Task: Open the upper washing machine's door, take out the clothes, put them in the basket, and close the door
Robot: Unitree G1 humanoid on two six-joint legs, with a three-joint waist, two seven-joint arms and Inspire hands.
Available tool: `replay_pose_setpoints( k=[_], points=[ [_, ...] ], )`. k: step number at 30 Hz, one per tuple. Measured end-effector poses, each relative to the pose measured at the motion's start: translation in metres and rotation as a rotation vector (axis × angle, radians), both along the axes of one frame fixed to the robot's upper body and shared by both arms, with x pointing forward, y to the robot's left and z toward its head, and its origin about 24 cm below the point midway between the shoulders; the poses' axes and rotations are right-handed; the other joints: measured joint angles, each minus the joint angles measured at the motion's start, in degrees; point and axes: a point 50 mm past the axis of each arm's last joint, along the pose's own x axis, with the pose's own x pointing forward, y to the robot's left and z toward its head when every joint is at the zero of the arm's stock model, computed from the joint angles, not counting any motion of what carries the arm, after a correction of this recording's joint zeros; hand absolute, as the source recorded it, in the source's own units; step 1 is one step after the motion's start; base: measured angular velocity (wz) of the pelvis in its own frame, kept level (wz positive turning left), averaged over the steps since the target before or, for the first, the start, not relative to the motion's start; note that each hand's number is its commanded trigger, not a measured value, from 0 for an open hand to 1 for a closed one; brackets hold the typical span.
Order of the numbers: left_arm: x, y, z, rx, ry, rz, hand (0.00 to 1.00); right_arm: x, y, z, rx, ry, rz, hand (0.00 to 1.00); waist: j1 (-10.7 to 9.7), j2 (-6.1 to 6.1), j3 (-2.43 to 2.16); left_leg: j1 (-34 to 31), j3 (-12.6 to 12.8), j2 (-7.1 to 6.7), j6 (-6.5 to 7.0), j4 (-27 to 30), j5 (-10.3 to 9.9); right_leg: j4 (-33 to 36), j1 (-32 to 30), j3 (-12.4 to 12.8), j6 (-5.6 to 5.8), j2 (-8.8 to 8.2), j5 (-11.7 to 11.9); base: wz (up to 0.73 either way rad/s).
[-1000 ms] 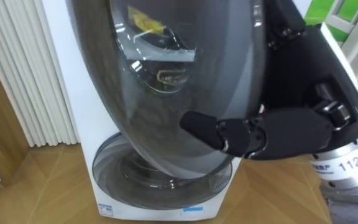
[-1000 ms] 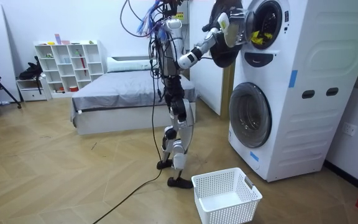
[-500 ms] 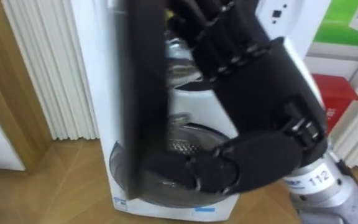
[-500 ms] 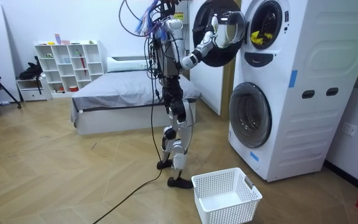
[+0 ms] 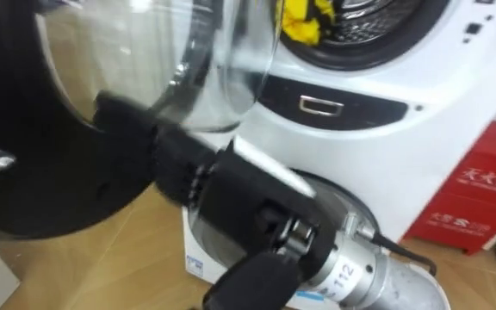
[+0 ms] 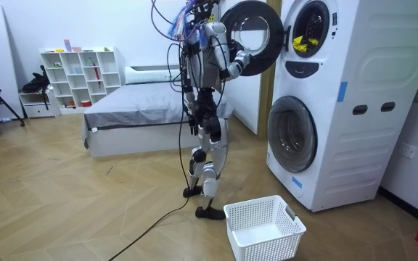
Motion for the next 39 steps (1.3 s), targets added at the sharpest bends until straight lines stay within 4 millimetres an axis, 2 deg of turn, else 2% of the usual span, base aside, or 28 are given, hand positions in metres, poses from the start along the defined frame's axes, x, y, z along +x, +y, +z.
replay_pose_setpoints(
  k=[4, 8, 11, 13, 18, 23, 26, 28, 31, 37, 39],
  points=[
    [0.000, 0.000, 0.000, 0.005, -0.003, 0.001, 0.00, 0.001, 0.000, -0.002, -0.002, 0.009, -0.003, 0.00, 0.1, -0.10, 0.27, -0.1, -0.2, -0.55, 0.01, 0.0, 0.0, 0.0, 0.3, -0.2, 0.43, -0.28, -0.3, 0.08],
    [0.001, 0.000, 0.000, 0.019, -0.009, 0.003, 0.00, 0.004, 0.000, -0.008, -0.020, 0.043, -0.012, 0.00, 0.1, -0.14, 0.33, 0.0, -0.4, -0.64, 0.05, 0.0, 0.0, 0.0, 0.5, -0.7, 0.60, -0.42, -0.4, 0.07],
    [0.002, -0.001, 0.000, 0.017, -0.010, 0.003, 0.00, 0.005, 0.000, -0.009, -0.037, 0.040, -0.018, 0.00, 0.0, 0.21, 0.57, 0.0, -0.6, -0.62, 0.05, 0.0, 0.0, 0.0, 0.6, -0.6, 0.60, -0.35, -0.4, 0.01],
    [0.002, -0.003, -0.001, 0.012, -0.007, 0.006, 0.00, 0.006, -0.001, -0.013, -0.058, 0.051, -0.029, 0.00, 0.0, 0.58, 0.81, 0.2, 0.1, -0.57, 0.06, -0.2, 0.0, 0.0, 0.6, 0.1, 0.60, -0.26, -0.4, -0.05],
    [-0.001, -0.005, -0.002, 0.009, 0.010, 0.011, 0.00, 0.010, -0.005, -0.025, -0.080, 0.108, -0.080, 0.00, -0.4, 0.64, 0.83, 0.4, 0.9, -0.51, 0.21, -0.4, -0.1, 0.0, 0.6, 0.2, 0.60, -0.28, -0.4, -0.01],
    [-0.004, -0.004, -0.001, 0.032, 0.009, 0.019, 0.00, 0.012, -0.012, -0.044, -0.127, 0.178, -0.172, 0.00, -1.5, 0.66, 0.76, 0.4, 0.8, -0.51, 0.21, -0.4, -0.1, 0.2, 0.7, 0.1, 0.60, -0.30, -0.4, 0.00],
    [-0.006, -0.004, -0.001, 0.037, 0.013, 0.023, 0.00, 0.013, -0.023, -0.053, -0.144, 0.213, -0.257, 0.00, -2.6, 0.89, 0.55, 0.5, 0.9, -0.52, 0.21, -0.4, -0.1, 0.2, 0.7, 0.1, 0.62, -0.31, -0.4, 0.00],
    [-0.010, -0.004, -0.002, 0.035, 0.022, 0.029, 0.00, 0.015, -0.036, -0.055, -0.160, 0.212, -0.340, 0.00, -3.9, 1.42, 0.08, 0.5, 0.9, -0.52, 0.21, -0.5, -0.1, 0.2, 0.7, 0.2, 0.62, -0.31, -0.4, 0.00],
    [-0.013, -0.003, -0.002, 0.037, 0.025, 0.040, 0.00, 0.017, -0.050, -0.058, -0.167, 0.222, -0.442, 0.00, -5.5, 2.16, -0.28, 0.6, 1.0, -0.52, 0.22, -0.4, -0.1, 0.2, 0.8, 0.2, 0.62, -0.33, -0.4, 0.00],
    [-0.014, -0.001, -0.001, 0.053, 0.020, 0.065, 0.00, 0.017, -0.079, -0.061, -0.180, 0.245, -0.587, 0.00, -8.1, 2.21, -0.37, 0.8, 1.3, -0.52, 0.28, -0.3, -0.1, 0.3, 0.9, 0.4, 0.61, -0.38, -0.4, -0.01],
    [-0.015, 0.000, -0.001, 0.053, 0.020, 0.077, 0.00, 0.019, -0.087, -0.060, -0.170, 0.242, -0.639, 0.00, -8.3, 2.22, -0.36, 1.2, 1.8, -0.51, 0.28, -0.4, -0.1, 0.5, 0.9, 0.9, 0.61, -0.37, -0.4, -0.12]
  ],
)
